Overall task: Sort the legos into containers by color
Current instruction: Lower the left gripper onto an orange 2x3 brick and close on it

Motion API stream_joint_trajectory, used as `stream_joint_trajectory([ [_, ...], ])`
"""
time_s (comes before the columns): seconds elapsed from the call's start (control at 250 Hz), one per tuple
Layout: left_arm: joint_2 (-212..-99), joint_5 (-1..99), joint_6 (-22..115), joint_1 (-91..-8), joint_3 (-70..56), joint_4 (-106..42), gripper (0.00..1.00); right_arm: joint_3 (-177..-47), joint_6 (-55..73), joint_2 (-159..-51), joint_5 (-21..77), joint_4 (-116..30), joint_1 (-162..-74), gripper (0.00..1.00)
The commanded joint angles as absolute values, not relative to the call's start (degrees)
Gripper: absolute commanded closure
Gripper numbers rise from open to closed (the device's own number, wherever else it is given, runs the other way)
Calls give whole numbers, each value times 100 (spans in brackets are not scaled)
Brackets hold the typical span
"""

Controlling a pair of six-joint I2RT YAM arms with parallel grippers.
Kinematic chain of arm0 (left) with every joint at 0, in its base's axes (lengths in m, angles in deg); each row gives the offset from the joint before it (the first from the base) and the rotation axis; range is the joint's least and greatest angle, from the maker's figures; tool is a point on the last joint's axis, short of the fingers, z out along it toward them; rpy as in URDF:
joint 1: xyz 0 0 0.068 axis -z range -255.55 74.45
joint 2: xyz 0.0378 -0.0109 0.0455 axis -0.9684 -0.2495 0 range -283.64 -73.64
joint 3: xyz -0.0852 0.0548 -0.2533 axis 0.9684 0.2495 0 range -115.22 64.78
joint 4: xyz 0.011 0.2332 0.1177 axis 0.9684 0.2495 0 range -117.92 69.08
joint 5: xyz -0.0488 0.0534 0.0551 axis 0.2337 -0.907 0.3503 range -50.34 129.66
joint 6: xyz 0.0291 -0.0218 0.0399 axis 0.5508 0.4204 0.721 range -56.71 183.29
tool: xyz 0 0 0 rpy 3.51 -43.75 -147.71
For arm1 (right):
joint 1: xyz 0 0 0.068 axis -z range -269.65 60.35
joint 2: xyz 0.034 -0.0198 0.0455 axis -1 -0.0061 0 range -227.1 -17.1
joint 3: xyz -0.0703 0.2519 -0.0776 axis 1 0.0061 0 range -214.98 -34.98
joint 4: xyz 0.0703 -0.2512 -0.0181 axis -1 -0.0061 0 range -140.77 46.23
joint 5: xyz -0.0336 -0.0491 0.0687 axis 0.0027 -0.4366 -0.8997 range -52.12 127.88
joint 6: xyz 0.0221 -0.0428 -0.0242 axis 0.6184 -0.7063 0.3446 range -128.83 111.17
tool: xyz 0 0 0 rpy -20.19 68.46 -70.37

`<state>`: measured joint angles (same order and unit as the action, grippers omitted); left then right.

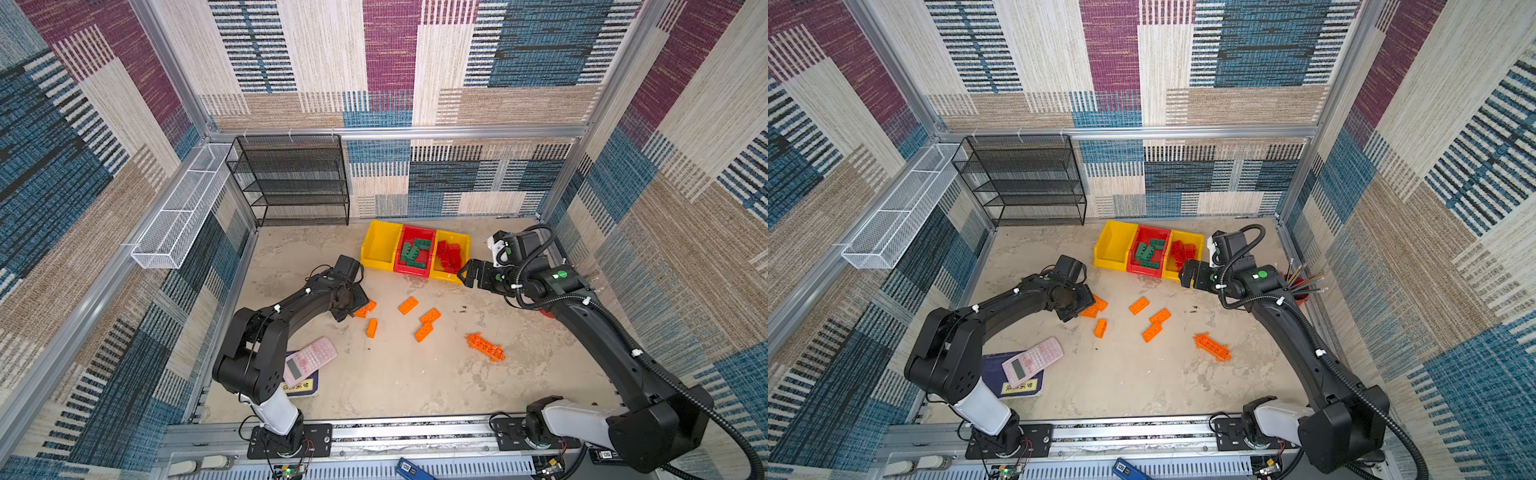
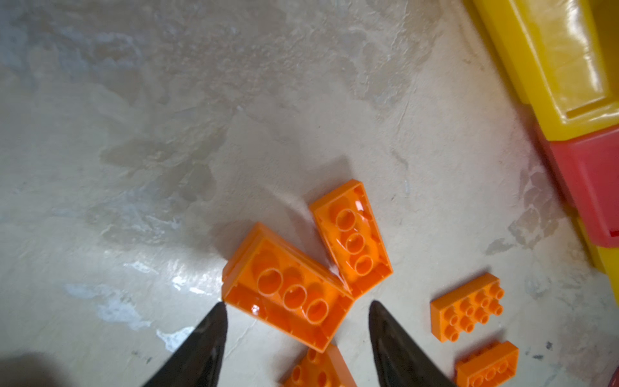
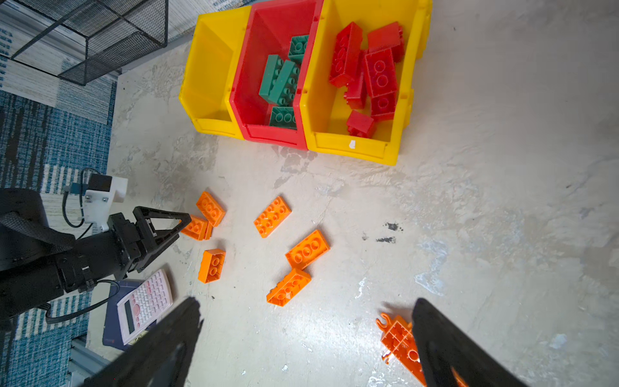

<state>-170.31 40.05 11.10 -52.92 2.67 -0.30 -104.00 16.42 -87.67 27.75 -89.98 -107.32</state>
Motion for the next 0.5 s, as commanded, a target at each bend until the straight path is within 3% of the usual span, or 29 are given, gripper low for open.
stream_joint_trajectory([
  [0.0, -17151, 4006, 1255, -5295, 126, 135, 33, -10371, 1647, -8682, 2942, -8947, -10740, 0],
  [0.272, -17614, 4227, 1365, -5294, -251, 178, 35, -10341, 1653, -8634, 3093, -9036, -10740, 0],
  [0.5, -18062, 4220, 1731, -5293, -806, 643, 43, -10335, 1677, -8605, 3169, -9096, -10740, 0],
])
